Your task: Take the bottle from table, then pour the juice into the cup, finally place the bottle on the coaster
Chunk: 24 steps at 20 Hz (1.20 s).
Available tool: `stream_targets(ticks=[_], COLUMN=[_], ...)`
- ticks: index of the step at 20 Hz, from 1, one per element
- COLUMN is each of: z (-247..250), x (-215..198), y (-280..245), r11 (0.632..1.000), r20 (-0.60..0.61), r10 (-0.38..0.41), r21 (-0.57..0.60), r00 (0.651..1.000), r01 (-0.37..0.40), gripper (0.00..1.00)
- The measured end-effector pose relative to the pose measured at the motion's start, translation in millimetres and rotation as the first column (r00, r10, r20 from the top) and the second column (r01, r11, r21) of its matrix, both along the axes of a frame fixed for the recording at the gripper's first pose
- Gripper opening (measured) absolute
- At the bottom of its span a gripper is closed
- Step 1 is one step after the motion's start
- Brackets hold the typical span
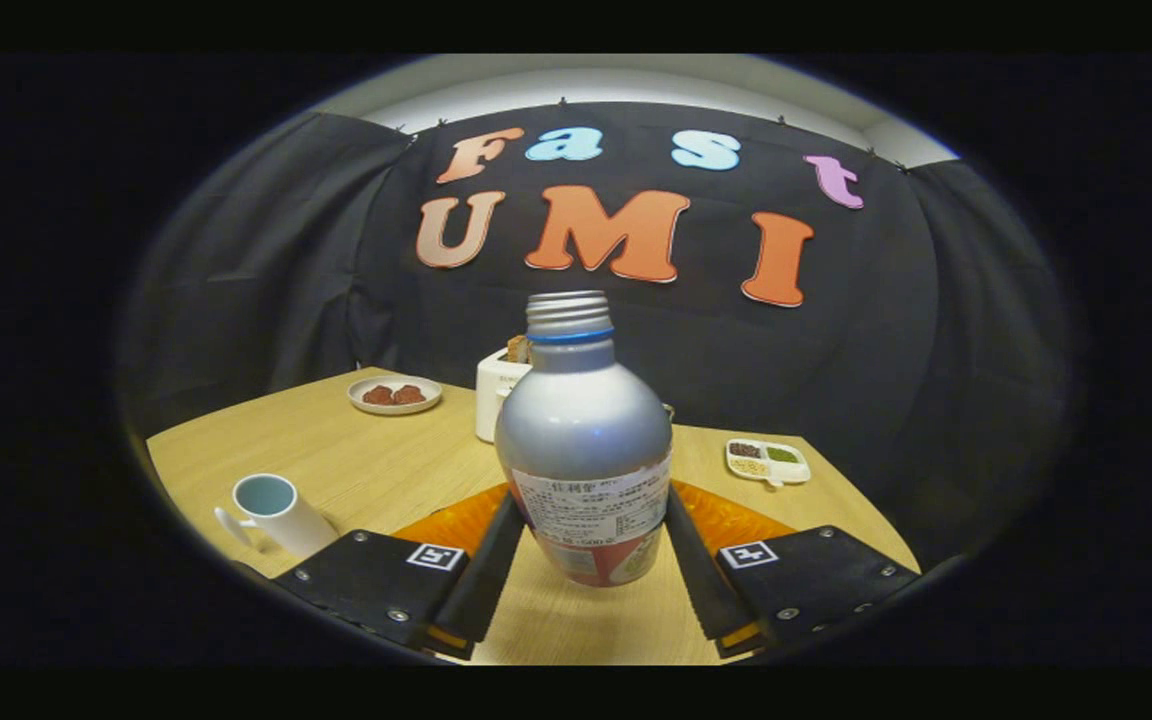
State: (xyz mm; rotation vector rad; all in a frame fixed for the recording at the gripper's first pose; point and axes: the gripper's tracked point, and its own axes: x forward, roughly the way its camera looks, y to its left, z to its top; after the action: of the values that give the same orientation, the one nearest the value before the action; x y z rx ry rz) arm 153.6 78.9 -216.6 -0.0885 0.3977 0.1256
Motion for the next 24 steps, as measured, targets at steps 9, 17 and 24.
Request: stream_targets(ticks=[9,17,24], z=[-32.6,-66.0,-92.6], x=[27.8,48.1,51.8], y=[38.8,79.6,103.2], r11=[0.982,0.96,0.961], r20=[-0.038,-0.055,-0.089], r10=[0.045,0.095,0.126], r21=[0.184,0.268,0.259], r00=[0.998,0.994,0.988], r01=[-0.037,-0.077,-0.099], gripper=[0.78,0.78,0.79])
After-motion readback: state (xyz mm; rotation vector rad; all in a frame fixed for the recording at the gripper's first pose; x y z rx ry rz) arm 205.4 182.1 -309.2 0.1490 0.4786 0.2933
